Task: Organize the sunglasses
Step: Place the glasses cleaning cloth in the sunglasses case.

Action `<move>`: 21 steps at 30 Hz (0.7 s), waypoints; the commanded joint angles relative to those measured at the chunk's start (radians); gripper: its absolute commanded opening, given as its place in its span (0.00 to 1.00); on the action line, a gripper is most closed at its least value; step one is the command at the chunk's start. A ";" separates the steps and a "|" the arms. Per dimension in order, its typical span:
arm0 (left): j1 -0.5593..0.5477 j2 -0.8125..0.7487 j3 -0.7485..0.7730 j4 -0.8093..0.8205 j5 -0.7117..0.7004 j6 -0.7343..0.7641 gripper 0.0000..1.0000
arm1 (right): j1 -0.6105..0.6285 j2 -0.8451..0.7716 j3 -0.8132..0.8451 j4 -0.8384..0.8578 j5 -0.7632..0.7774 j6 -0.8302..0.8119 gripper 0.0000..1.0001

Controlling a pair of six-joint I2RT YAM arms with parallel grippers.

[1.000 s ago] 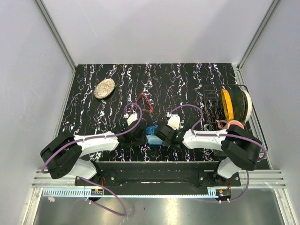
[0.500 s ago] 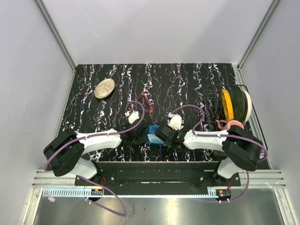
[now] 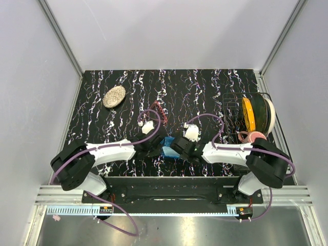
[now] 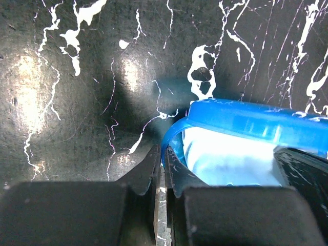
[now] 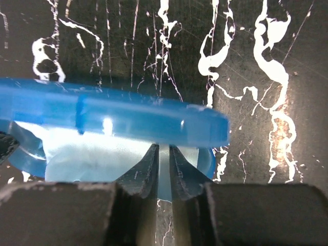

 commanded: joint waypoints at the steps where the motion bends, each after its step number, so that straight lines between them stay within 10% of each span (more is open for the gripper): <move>1: -0.008 0.025 0.032 -0.028 -0.040 0.023 0.02 | 0.003 -0.096 0.060 -0.041 0.030 -0.060 0.21; 21: -0.010 0.022 0.061 -0.033 -0.042 0.040 0.01 | 0.005 -0.174 0.037 0.149 -0.232 -0.286 0.29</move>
